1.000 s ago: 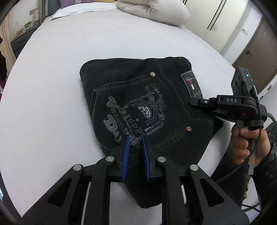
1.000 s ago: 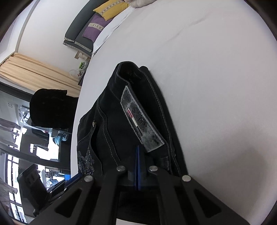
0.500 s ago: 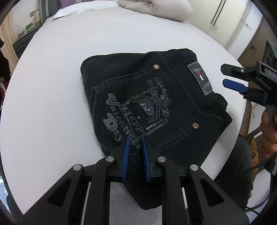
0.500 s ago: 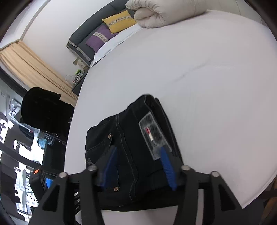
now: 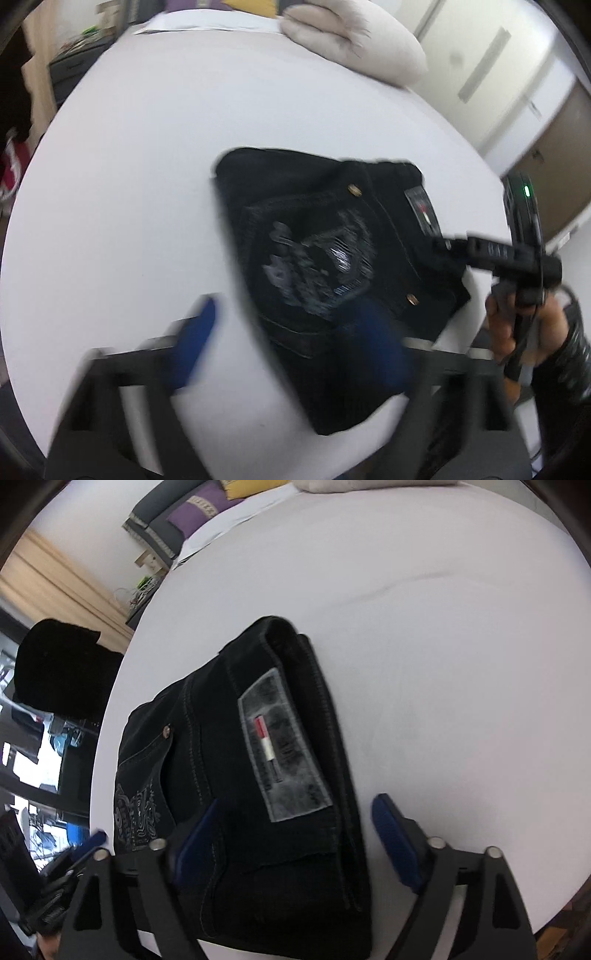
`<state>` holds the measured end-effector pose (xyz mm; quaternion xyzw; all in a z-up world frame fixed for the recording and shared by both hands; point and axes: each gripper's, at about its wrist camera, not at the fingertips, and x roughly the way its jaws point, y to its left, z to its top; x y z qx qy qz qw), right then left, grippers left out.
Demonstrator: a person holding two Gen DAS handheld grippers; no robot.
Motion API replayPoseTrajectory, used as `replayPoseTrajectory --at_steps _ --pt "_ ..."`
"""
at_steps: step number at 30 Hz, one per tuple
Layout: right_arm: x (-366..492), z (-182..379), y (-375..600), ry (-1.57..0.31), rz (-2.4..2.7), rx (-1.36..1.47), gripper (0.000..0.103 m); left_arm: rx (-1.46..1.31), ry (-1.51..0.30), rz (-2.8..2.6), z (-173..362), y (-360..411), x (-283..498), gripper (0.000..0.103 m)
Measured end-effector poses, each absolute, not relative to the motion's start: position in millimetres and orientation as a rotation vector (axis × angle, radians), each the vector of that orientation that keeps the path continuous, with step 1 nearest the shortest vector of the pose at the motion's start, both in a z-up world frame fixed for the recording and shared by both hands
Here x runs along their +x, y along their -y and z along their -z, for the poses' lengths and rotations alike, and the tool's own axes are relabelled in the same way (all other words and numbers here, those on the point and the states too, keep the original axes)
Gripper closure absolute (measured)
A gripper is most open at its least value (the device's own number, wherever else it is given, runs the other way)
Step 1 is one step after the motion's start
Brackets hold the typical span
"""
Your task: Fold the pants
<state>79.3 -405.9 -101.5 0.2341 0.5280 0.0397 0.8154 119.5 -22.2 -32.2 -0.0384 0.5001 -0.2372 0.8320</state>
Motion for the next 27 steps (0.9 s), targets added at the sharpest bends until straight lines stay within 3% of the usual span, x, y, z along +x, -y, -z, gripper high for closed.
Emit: replayPoseTrajectory --at_steps 8,15,18,20,25,27 --pt "80 101 410 -1.140 -0.139 0.572 0.021 -0.326 -1.226 0.560 68 11 144 0.016" --pt "81 115 446 -1.133 -0.174 0.791 0.044 -0.351 -1.302 0.620 78 35 173 0.019" --pt "95 122 440 -1.170 -0.214 0.770 0.044 -0.362 -1.338 0.631 83 46 185 0.039" --pt "107 127 436 -1.189 -0.229 0.756 0.047 -0.345 -1.355 0.631 84 53 189 0.047" --pt "116 120 419 -1.205 -0.204 0.650 0.066 -0.375 -1.362 0.648 88 55 195 0.067" --pt "113 109 408 -1.194 -0.194 0.586 0.078 -0.376 -1.351 0.648 86 56 195 0.073"
